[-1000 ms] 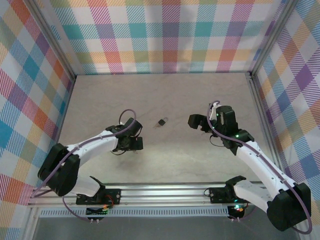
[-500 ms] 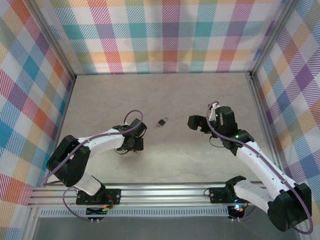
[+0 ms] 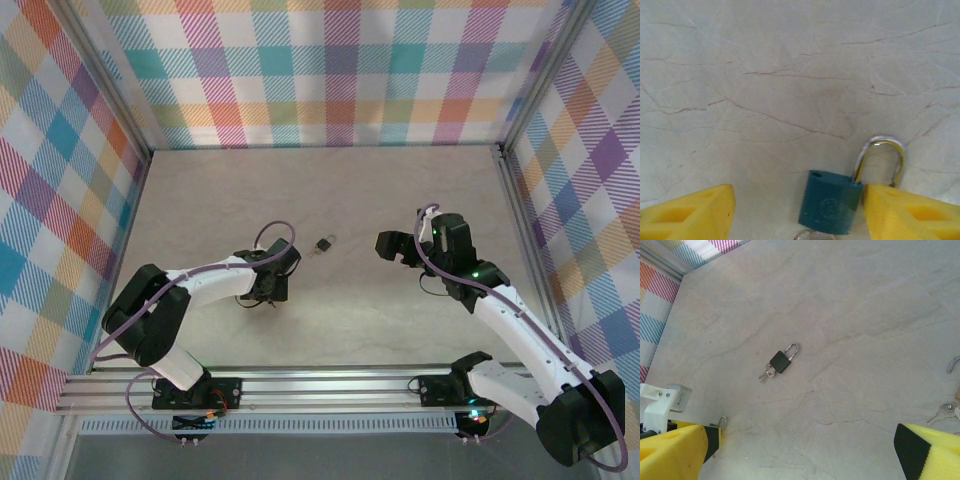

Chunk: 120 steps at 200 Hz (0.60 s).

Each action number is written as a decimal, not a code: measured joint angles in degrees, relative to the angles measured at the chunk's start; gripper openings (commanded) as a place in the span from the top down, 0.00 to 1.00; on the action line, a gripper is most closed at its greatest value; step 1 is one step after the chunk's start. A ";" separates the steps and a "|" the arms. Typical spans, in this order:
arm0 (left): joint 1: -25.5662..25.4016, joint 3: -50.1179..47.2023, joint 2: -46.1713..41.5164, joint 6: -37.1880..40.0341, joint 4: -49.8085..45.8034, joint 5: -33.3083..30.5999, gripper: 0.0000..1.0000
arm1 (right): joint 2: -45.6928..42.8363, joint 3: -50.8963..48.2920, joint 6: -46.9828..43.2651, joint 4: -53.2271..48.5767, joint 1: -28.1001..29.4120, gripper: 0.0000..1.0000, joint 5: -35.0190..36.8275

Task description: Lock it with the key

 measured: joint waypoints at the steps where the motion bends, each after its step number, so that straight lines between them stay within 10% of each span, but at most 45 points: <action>1: 0.00 0.00 0.00 -0.04 0.02 0.00 0.35 | 0.00 0.00 0.00 0.00 0.00 0.04 0.00; 120: -0.37 0.74 1.60 0.83 1.51 1.25 0.57 | 0.00 0.00 0.00 0.00 0.02 0.04 0.00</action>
